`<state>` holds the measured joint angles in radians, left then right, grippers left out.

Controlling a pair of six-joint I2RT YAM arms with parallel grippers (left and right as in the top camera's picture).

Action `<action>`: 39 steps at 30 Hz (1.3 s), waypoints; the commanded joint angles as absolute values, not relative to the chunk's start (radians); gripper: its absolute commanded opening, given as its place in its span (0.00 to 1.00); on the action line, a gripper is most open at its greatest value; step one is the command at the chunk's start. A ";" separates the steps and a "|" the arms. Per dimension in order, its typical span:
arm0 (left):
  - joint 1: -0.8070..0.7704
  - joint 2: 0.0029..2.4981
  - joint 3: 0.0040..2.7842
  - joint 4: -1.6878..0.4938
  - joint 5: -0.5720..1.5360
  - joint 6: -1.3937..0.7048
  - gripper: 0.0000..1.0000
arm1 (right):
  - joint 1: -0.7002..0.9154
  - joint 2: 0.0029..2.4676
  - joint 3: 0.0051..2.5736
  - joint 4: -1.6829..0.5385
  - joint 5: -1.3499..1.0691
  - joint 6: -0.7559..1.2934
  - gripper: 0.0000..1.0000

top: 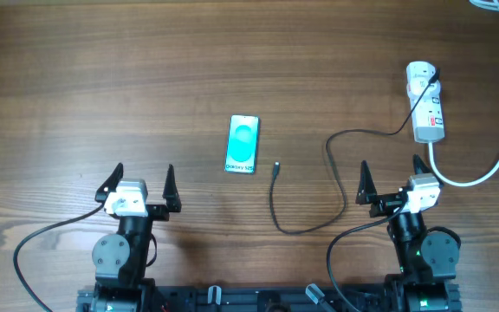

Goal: Plug charger to phone and switch on socket

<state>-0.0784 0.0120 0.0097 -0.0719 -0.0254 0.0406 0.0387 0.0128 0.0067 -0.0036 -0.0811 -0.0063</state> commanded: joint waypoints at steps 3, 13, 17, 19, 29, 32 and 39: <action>-0.082 0.003 0.006 -0.072 -0.020 0.052 1.00 | 0.042 0.007 0.006 -0.001 -0.068 -0.023 1.00; -0.082 0.003 0.006 0.035 0.447 0.018 1.00 | 0.042 0.007 0.006 -0.001 -0.068 -0.023 1.00; -0.082 0.003 0.006 0.219 0.508 -0.019 1.00 | 0.042 0.007 0.006 -0.001 -0.068 -0.023 1.00; -0.082 0.003 0.007 0.350 0.507 -0.070 1.00 | 0.042 0.007 0.006 -0.001 -0.068 -0.023 1.00; -0.082 0.275 0.453 0.064 0.397 -0.083 1.00 | 0.042 0.007 0.006 -0.001 -0.068 -0.023 1.00; -0.082 0.519 0.714 -0.195 0.442 -0.083 1.00 | 0.042 0.007 0.006 -0.001 -0.068 -0.023 1.00; -0.083 1.017 1.175 -0.585 0.515 -0.084 1.00 | 0.042 0.007 0.006 -0.001 -0.068 -0.023 1.00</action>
<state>-0.0795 0.8612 1.0439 -0.5224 0.4606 -0.0772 0.0387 0.0128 0.0063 -0.0036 -0.0803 -0.0063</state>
